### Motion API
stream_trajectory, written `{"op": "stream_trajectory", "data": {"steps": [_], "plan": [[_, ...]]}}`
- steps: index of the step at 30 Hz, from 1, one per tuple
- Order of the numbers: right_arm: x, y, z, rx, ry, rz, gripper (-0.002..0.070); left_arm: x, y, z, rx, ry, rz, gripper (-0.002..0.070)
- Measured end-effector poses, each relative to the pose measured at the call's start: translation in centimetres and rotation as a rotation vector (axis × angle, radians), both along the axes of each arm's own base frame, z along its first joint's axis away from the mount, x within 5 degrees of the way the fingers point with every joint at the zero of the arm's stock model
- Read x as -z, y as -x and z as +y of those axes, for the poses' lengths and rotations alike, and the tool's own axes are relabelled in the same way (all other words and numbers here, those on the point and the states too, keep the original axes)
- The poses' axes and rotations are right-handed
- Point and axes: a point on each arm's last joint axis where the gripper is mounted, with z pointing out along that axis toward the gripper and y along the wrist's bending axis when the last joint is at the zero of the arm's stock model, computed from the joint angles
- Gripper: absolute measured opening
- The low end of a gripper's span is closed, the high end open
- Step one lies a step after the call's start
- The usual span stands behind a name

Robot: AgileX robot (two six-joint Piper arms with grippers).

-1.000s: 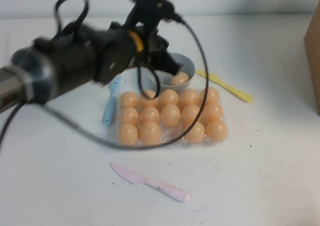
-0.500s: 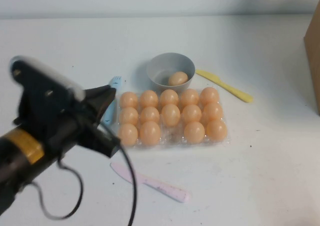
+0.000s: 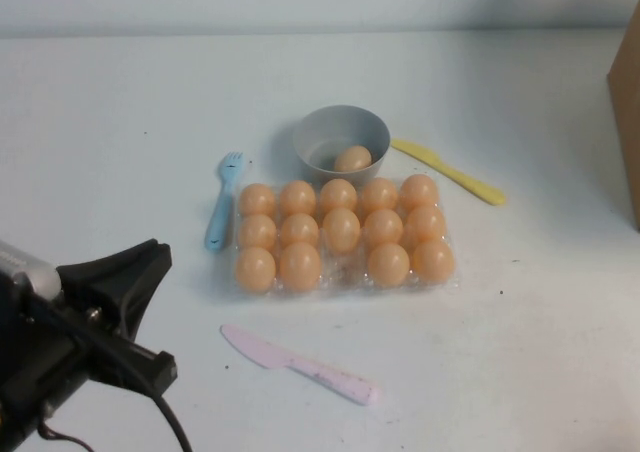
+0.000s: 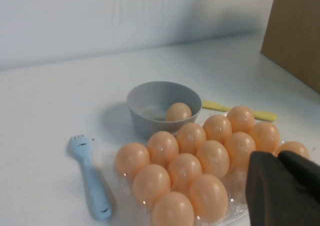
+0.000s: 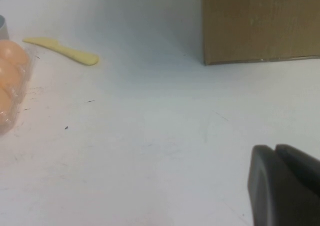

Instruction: Take an egg out of the egg box

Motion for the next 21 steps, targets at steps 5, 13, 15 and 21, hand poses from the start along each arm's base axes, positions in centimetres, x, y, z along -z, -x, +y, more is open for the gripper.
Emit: {"op": "stream_trajectory", "data": {"steps": [5,13,15,21], "plan": [[0.0,0.0,0.0,0.0,0.0,0.0,-0.0018,-1.0,0.8,1.5,-0.062,0.031,-0.046,-0.0002],[0.0,0.0,0.0,0.0,0.0,0.0,-0.0018,-0.3,3.9,5.2,-0.213,0.06,-0.144,-0.0002],[0.0,0.0,0.0,0.0,0.0,0.0,-0.0018,0.4,4.8,6.0,-0.266,0.055,-0.179,-0.0002],[0.0,0.0,0.0,0.0,0.0,0.0,-0.0018,2.7,7.1,8.0,-0.444,0.025,-0.202,-0.0002]]}}
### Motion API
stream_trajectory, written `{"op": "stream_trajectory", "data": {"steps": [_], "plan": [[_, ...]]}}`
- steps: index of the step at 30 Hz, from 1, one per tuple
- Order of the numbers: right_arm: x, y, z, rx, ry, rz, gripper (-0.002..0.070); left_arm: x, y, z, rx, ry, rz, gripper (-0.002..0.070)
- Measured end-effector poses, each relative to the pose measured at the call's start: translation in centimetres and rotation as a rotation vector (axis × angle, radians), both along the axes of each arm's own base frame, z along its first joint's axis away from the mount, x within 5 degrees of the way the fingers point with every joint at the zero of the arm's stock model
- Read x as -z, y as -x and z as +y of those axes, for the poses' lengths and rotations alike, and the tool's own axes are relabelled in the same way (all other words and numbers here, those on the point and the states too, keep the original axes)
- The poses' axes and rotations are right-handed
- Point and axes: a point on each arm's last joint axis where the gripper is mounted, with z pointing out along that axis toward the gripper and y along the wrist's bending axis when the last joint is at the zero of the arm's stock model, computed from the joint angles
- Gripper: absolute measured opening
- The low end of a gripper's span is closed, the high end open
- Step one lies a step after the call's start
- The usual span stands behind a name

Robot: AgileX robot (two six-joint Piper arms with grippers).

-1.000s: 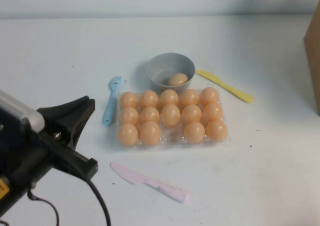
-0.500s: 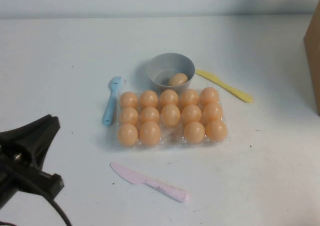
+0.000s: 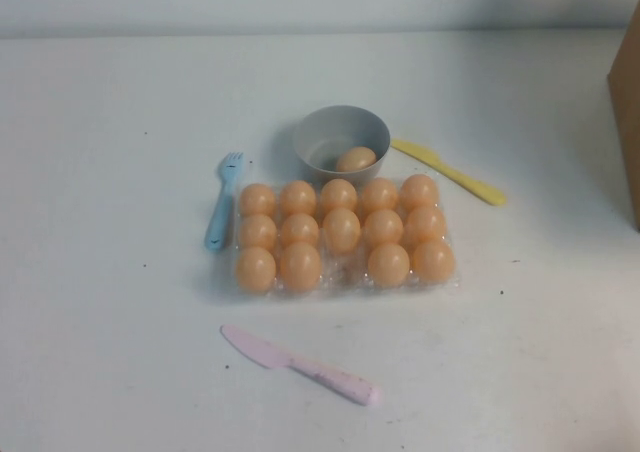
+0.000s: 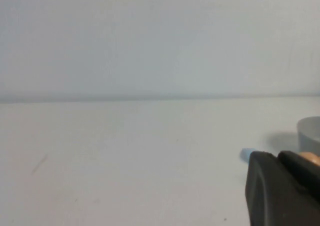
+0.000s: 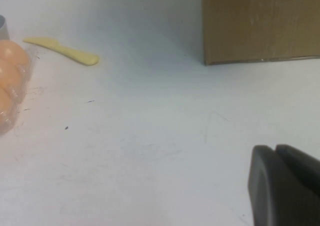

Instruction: Take an egg out of the egg box

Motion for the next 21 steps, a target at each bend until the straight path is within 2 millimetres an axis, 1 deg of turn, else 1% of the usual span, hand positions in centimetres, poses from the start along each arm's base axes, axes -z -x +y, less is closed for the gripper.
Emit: {"op": "stream_trajectory", "data": {"steps": [5,9,14,21], "plan": [[0.0,0.0,0.0,0.0,0.0,0.0,-0.0018,1.3,1.2,0.7,-0.1,0.001,0.063,-0.0003],[0.0,0.0,0.0,0.0,0.0,0.0,-0.0018,2.7,1.1,0.8,-0.106,0.0,0.114,-0.0003],[0.0,0.0,0.0,0.0,0.0,0.0,-0.0018,5.0,0.8,0.8,-0.107,-0.001,0.187,-0.0004],[0.0,0.0,0.0,0.0,0.0,0.0,-0.0018,5.8,0.9,0.6,-0.092,-0.009,0.253,-0.0004]]}}
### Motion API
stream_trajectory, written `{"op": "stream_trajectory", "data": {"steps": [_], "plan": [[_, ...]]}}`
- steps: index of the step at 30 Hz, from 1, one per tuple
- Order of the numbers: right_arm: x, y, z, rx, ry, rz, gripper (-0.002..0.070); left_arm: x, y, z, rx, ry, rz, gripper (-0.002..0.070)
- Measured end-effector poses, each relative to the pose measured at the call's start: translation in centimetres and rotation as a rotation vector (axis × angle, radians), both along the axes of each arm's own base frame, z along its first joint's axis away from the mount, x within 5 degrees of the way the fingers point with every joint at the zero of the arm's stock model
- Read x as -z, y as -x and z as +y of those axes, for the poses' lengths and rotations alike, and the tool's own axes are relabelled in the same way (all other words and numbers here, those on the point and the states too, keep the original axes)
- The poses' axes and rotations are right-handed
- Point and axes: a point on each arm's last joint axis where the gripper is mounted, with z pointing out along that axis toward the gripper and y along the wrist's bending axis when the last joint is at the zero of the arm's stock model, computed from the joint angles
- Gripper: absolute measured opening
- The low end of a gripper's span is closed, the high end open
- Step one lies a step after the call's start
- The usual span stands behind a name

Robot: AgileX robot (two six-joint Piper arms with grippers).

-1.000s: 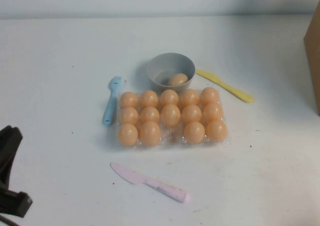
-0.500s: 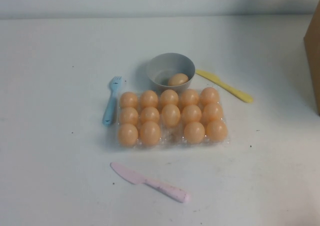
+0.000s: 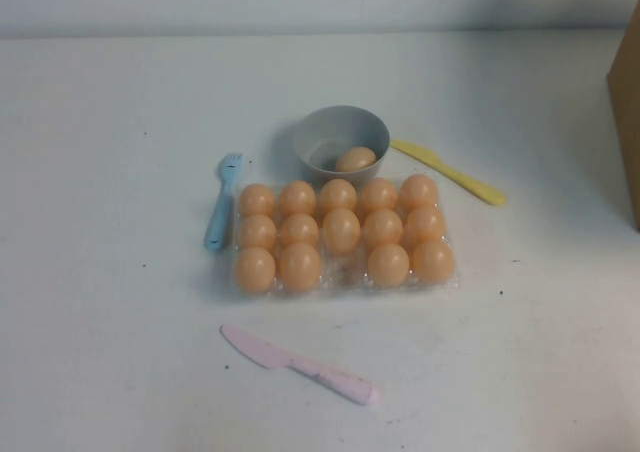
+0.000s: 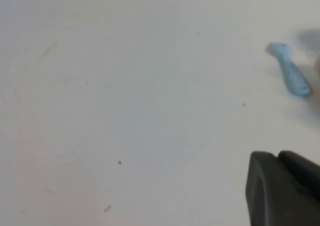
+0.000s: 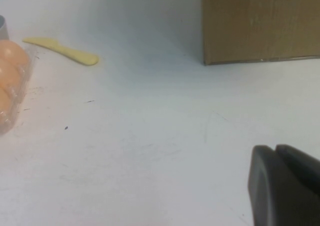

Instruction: Take an egg out of the egg box

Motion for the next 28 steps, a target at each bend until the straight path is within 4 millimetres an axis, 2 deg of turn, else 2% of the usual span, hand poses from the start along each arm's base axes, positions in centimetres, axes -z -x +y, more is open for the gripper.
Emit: {"op": "stream_trajectory", "data": {"steps": [5,28], "plan": [[0.0,0.0,0.0,0.0,0.0,0.0,-0.0018,0.7,0.18,-0.29,0.038,-0.019,0.075,-0.0004],[0.0,0.0,0.0,0.0,0.0,0.0,-0.0018,0.75,0.21,-0.42,0.053,-0.021,0.08,-0.0004]]}}
